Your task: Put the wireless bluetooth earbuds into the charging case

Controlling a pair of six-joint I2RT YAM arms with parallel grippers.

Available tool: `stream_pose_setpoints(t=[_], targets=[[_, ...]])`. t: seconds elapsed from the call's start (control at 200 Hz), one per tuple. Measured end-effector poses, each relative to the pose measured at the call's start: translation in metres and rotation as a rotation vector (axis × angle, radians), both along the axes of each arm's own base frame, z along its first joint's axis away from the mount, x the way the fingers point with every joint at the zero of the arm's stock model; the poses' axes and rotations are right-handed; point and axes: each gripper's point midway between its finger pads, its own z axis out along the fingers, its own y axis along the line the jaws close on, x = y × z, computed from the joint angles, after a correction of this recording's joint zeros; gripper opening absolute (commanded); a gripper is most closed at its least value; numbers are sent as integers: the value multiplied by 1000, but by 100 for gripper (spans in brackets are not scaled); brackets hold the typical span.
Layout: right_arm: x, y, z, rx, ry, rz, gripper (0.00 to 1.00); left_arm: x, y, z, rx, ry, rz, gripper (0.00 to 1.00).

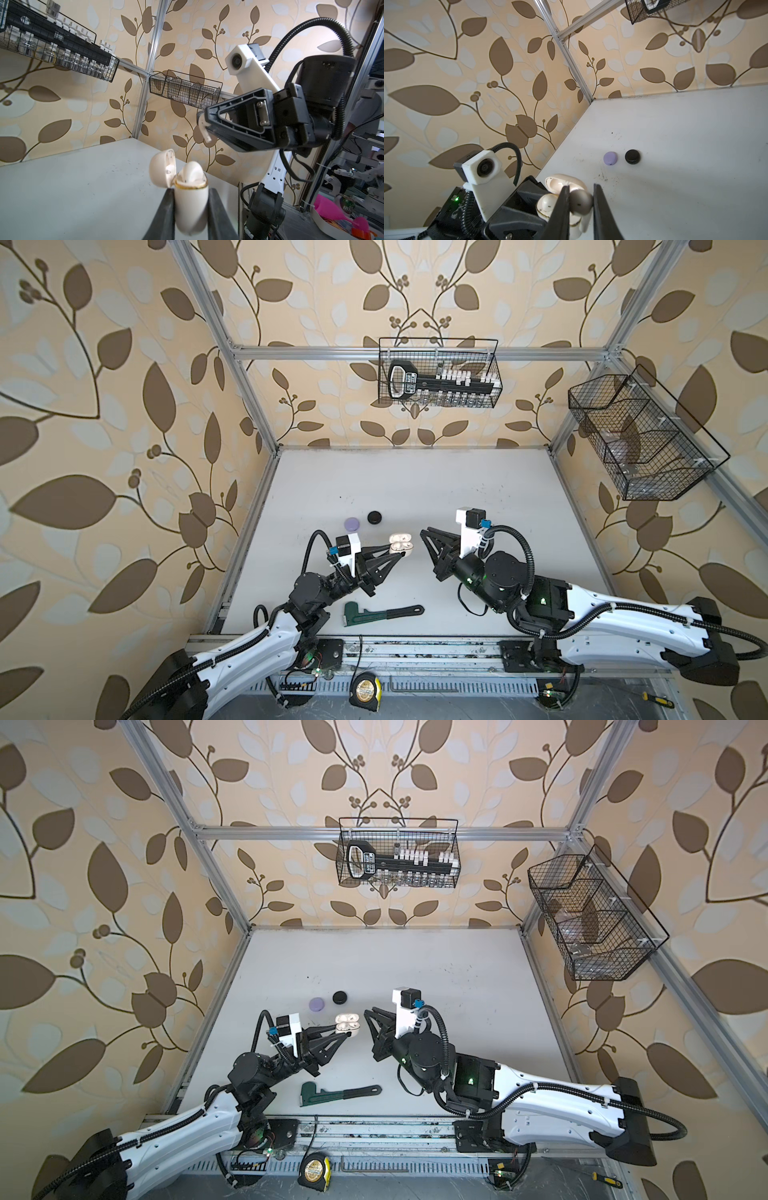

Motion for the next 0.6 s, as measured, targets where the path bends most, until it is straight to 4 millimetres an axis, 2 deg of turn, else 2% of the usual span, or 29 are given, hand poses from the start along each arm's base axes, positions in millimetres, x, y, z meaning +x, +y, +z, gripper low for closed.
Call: stream_pose_setpoints(t=[0.255,0.6], targets=[[-5,25,4,1,-57,70,16,-4,2,7,-26,-11,-13,0],[-4,29,4,-3,-86,71,15,-7,4,12,-42,-16,-18,0]])
